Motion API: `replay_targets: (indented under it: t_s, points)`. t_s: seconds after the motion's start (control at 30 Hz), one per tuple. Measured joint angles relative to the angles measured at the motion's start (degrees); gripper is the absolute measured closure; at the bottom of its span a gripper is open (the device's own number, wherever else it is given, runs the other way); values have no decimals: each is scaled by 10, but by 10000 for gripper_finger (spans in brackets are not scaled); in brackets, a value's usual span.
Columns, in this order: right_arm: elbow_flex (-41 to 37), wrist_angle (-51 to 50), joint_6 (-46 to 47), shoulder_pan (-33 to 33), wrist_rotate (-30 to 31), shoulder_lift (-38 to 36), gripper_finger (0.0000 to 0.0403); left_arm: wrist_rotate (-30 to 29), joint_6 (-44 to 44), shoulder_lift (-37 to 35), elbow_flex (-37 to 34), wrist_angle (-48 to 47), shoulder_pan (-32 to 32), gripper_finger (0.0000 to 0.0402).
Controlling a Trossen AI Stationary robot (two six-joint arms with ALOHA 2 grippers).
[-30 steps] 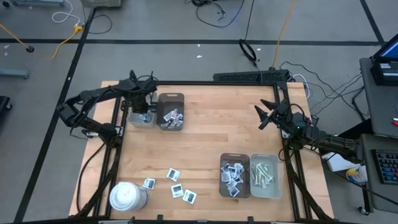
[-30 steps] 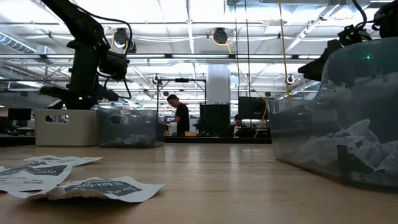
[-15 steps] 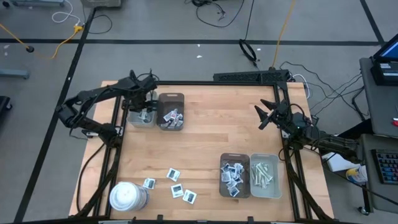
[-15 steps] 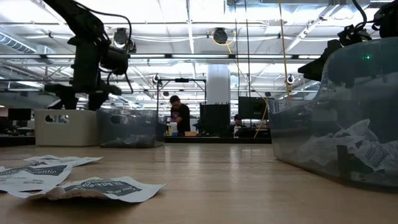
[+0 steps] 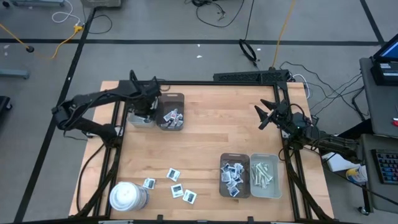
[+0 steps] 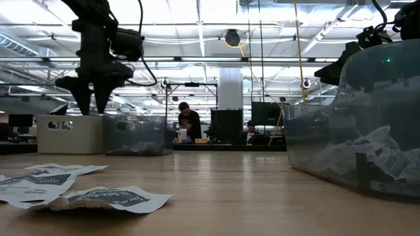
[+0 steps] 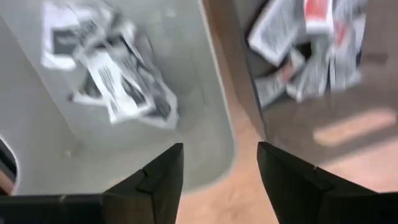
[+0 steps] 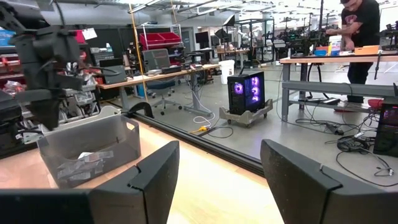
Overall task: Pick & Place First Aid Supplies
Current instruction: Put the white towelette pack into the top gray bin
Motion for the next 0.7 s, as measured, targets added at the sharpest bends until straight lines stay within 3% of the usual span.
replay_targets:
  t_s: [0.37, 0.7]
  points:
    - [0, 0, 0, 0, 0, 0, 181, 8, 4, -19, 0, -37, -128, 202]
    - [0, 0, 0, 0, 0, 0, 183, 10, -90, 6, 1, -10, -275, 204]
